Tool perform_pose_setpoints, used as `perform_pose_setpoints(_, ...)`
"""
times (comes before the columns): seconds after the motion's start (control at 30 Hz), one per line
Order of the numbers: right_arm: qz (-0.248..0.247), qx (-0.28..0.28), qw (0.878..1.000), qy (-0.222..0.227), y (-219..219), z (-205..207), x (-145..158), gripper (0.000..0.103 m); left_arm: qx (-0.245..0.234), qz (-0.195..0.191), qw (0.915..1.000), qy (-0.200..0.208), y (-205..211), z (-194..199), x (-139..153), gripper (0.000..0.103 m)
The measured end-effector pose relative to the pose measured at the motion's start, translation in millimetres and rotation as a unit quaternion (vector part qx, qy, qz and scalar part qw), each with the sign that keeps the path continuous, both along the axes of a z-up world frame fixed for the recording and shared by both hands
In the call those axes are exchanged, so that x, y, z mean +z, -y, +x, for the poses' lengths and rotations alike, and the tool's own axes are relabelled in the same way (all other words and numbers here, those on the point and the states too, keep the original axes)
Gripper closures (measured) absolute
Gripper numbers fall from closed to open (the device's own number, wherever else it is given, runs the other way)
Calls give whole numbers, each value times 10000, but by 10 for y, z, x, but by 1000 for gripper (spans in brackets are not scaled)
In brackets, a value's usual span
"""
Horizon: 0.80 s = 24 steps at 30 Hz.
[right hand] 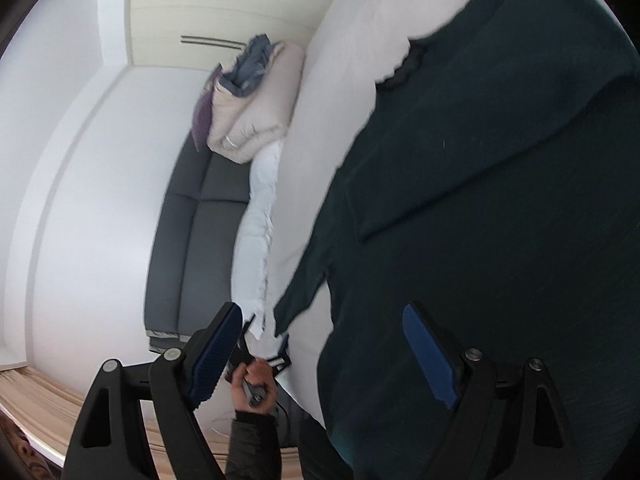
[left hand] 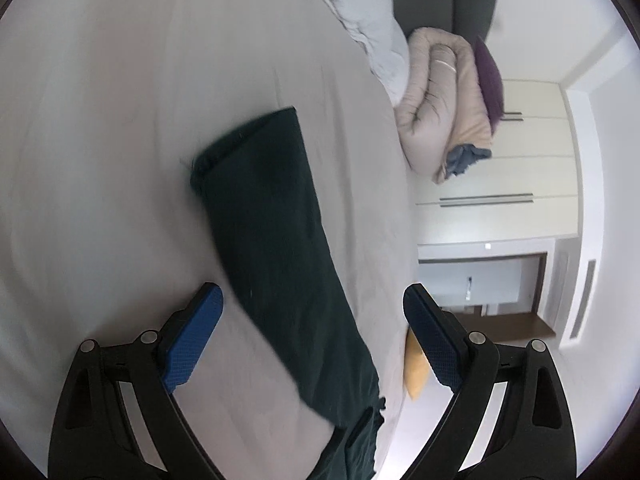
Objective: Fold small clothes
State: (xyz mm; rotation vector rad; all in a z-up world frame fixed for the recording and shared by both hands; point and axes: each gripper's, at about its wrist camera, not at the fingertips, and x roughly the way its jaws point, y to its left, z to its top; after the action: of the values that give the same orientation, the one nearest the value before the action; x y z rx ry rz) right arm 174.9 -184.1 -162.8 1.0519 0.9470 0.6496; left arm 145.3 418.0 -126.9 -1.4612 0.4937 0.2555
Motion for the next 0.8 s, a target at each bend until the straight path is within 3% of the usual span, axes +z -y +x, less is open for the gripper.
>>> perform_pose_setpoints(0.13, -75, 96, 9999, -120, -135, -25, -103, 17, 254, -67, 9996, -95, -316, -35, -181, 11)
perform_pose_setpoints(0.37, -53, 26, 9997, -219, -199, -29, -188, 17, 630, -194, 9971, -368, -455, 189, -268, 13)
perform_pose_setpoints(0.43, -55, 14, 9998, -203, -211, -29, -190, 17, 661, -228, 9967, -405, -489, 253, -295, 22)
perform_pose_setpoints(0.53, -64, 0, 9998, -187, -218, -30, -192, 17, 729, -350, 9957, -444, -548, 318, -368, 44)
perform_pose_setpoints(0.6, -68, -9, 9998, -175, -196, -50, -203, 17, 717, -404, 9957, -436, -599, 370, -432, 66)
perform_pose_setpoints(0.7, -33, -42, 9998, -185, -165, -49, -234, 17, 694, -487, 9955, -420, -652, 407, -554, 84)
perform_pose_setpoints(0.8, -11, -78, 9998, -203, -139, -47, -273, 17, 621, -309, 9965, -455, -657, 443, -554, 90)
